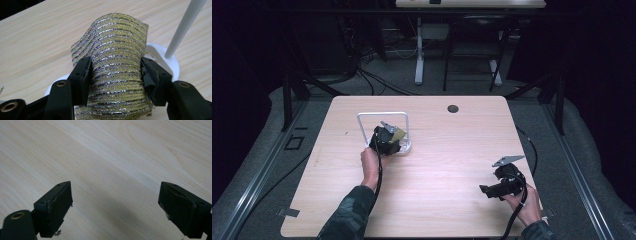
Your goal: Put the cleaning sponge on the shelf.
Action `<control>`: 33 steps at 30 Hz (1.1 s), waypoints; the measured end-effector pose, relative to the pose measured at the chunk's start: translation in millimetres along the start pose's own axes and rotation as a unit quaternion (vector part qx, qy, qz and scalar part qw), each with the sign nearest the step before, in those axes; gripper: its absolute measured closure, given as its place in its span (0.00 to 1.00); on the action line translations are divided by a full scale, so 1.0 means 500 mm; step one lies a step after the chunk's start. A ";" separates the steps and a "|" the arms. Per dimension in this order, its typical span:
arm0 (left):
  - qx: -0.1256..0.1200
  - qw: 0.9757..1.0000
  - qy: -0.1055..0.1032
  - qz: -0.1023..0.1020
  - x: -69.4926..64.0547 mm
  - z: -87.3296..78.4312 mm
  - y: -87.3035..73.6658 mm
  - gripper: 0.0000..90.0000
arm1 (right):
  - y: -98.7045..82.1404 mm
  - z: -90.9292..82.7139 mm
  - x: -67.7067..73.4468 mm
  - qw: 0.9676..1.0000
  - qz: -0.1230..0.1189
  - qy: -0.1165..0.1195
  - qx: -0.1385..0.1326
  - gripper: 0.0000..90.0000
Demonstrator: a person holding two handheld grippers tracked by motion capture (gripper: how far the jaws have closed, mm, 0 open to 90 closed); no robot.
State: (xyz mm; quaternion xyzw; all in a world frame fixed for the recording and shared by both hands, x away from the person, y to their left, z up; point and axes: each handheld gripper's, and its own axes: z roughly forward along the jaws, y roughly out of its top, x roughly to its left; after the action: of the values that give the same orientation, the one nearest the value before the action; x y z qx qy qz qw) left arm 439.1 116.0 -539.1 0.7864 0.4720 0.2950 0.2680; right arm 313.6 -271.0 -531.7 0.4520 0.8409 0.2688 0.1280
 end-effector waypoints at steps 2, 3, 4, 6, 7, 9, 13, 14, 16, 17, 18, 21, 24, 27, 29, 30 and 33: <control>-0.002 1.000 0.002 0.001 -0.001 0.002 0.000 0.49 | 0.000 0.000 0.000 1.000 0.000 0.000 0.000 0.13; 0.000 1.000 0.002 0.000 -0.003 0.004 -0.001 0.48 | 0.000 0.000 0.000 1.000 0.000 0.000 0.000 0.13; 0.004 1.000 0.002 0.000 -0.004 0.006 -0.001 0.46 | 0.000 0.000 -0.001 1.000 0.000 0.000 0.000 0.13; 0.010 1.000 0.006 -0.001 -0.008 0.013 -0.003 0.41 | -0.001 -0.001 0.000 1.000 0.000 -0.001 -0.001 0.13; 0.015 1.000 0.009 0.003 -0.010 0.016 -0.003 0.39 | -0.001 -0.001 0.000 1.000 0.000 -0.001 0.000 0.13; 0.018 1.000 0.012 0.003 -0.012 0.019 -0.004 0.35 | -0.001 -0.001 0.000 1.000 0.000 -0.002 0.001 0.13; 0.014 1.000 0.007 0.002 -0.012 0.018 -0.004 0.28 | -0.001 -0.002 0.000 1.000 0.001 -0.001 0.000 0.13; 0.011 1.000 0.007 0.003 -0.010 0.015 -0.003 0.29 | -0.002 -0.002 -0.001 1.000 0.001 -0.001 0.000 0.13; 0.008 1.000 0.008 0.008 -0.010 0.013 -0.002 0.28 | -0.002 -0.002 -0.001 1.000 0.001 -0.001 0.001 0.13; 0.006 1.000 0.007 0.006 -0.009 0.011 -0.001 0.27 | -0.002 -0.002 0.000 1.000 0.001 -0.001 0.000 0.13; 0.007 1.000 0.004 0.007 -0.009 0.009 -0.001 0.26 | -0.002 -0.002 0.000 1.000 0.001 -0.001 0.000 0.13; 0.003 1.000 -0.001 0.006 -0.009 0.002 0.000 0.23 | -0.002 -0.003 0.000 1.000 0.000 -0.001 0.000 0.13; 0.006 1.000 -0.011 0.009 -0.010 -0.008 0.002 0.20 | -0.002 -0.003 -0.001 1.000 0.001 -0.002 0.000 0.13; 0.018 1.000 -0.018 0.011 -0.010 -0.017 0.002 0.18 | -0.002 -0.004 0.000 1.000 0.001 -0.002 -0.001 0.13; 0.018 0.999 -0.024 0.010 -0.009 -0.027 0.002 0.17 | -0.002 -0.004 0.000 1.000 0.002 -0.003 -0.001 0.13; 0.020 0.999 -0.032 0.009 -0.007 -0.034 0.002 0.17 | -0.002 -0.004 0.000 1.000 0.003 -0.003 -0.002 0.13; 0.020 0.999 -0.046 0.009 -0.002 -0.050 0.003 0.16 | -0.002 -0.005 -0.001 1.000 0.003 -0.003 -0.002 0.13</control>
State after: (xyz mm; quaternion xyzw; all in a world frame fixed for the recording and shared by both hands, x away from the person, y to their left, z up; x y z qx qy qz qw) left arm 421.9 118.0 -521.1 0.8086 0.4579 0.2515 0.2706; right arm 311.9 -272.4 -530.5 0.4552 0.8387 0.2689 0.1306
